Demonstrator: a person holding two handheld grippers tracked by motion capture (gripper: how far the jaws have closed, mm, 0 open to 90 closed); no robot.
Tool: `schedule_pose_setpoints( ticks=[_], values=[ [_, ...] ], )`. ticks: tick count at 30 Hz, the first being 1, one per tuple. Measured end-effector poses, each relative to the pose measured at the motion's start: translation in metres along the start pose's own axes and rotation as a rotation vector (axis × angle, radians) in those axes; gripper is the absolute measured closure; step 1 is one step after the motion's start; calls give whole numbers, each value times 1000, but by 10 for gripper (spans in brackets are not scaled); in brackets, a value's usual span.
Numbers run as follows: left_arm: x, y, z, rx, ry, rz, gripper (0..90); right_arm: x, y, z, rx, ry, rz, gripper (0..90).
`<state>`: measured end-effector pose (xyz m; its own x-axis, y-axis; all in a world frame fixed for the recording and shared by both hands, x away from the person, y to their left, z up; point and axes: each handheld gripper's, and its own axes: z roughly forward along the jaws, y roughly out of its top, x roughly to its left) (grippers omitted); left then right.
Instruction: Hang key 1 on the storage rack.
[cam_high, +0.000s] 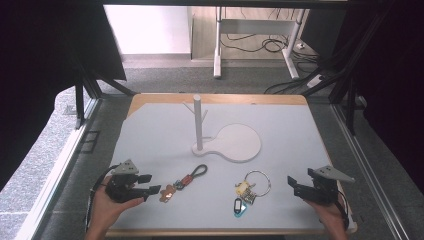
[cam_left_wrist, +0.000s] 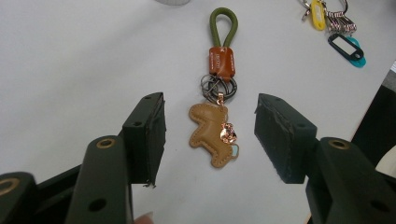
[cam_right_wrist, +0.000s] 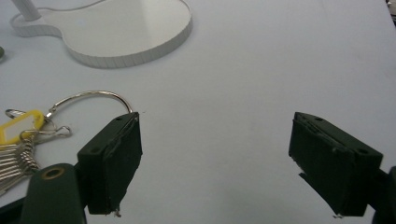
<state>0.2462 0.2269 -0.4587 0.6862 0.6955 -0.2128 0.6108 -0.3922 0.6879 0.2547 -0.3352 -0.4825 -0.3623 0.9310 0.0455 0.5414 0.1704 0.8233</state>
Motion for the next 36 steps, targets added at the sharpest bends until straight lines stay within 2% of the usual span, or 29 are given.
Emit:
schedule_pose_setpoints(
  ticks=[5, 10, 16, 22, 29, 36],
  values=[
    [4, -1, -2, -7, 16, -4, 428, -6, -3, -3, -13, -7, 30, 185],
    [5, -3, -2, 4, 11, -9, 425, -7, -4, -2, 4, 19, 20, 194],
    [0, -5, -3, 10, 5, -8, 425, -7, -5, -1, 13, 26, 13, 211],
    [-2, -2, -5, 0, 8, -14, 422, -7, -8, 1, 41, 42, -9, 213],
    [-2, -3, -6, -8, 8, -14, 415, -10, -10, 2, 48, 40, -1, 217],
    [-4, -2, -12, -18, 7, -26, 414, -6, -7, 4, 55, 47, -31, 224]
  ],
)
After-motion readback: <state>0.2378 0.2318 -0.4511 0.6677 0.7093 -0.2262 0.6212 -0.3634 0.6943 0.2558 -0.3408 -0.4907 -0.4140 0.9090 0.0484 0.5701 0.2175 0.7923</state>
